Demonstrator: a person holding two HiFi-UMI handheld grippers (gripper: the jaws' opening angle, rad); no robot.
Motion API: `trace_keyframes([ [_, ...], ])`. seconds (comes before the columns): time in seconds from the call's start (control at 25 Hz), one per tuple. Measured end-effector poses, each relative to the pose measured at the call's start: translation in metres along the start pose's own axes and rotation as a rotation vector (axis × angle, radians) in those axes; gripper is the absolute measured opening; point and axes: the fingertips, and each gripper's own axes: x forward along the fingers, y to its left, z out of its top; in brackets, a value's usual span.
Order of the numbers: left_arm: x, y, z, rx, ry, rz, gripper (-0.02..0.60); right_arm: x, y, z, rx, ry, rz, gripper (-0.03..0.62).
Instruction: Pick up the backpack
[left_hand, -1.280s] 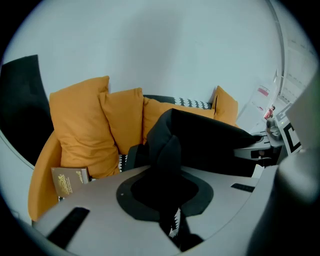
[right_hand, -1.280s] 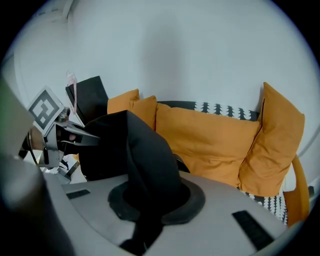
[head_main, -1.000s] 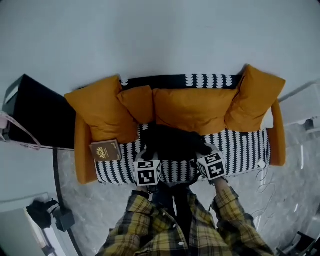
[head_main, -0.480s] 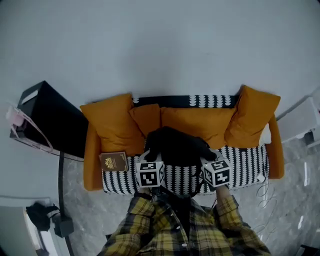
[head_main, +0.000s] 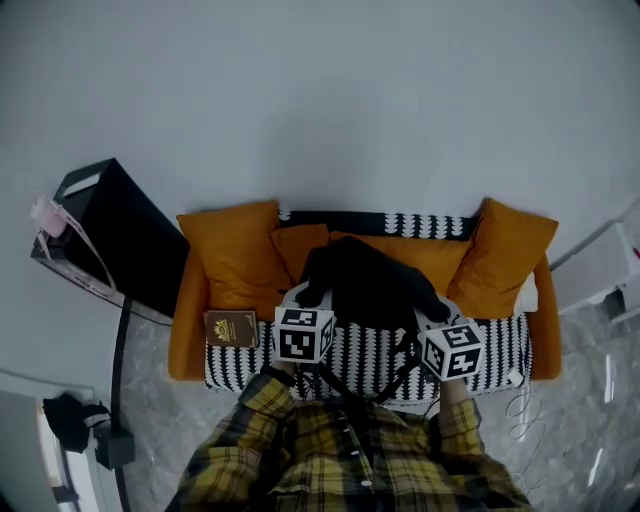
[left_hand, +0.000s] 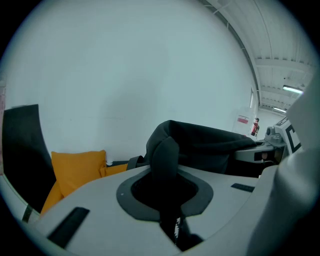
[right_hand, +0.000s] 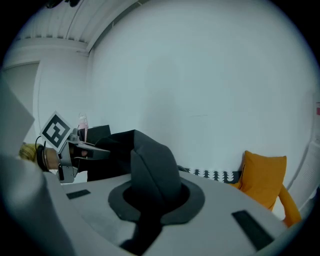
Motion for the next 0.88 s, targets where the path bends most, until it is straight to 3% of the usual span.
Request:
trace_keyframes([
  [0.4,-0.029,-0.014,0.056,0.049,-0.134,-0.050,0.048,-0.030,0.005,0.059,-0.064,-0.143,-0.013,0.043],
  [0.88,-0.066,-0.026,0.072,0.059,-0.204,-0.088,0.048,-0.062,0.022,0.079,-0.122,-0.225,-0.014,0.041],
])
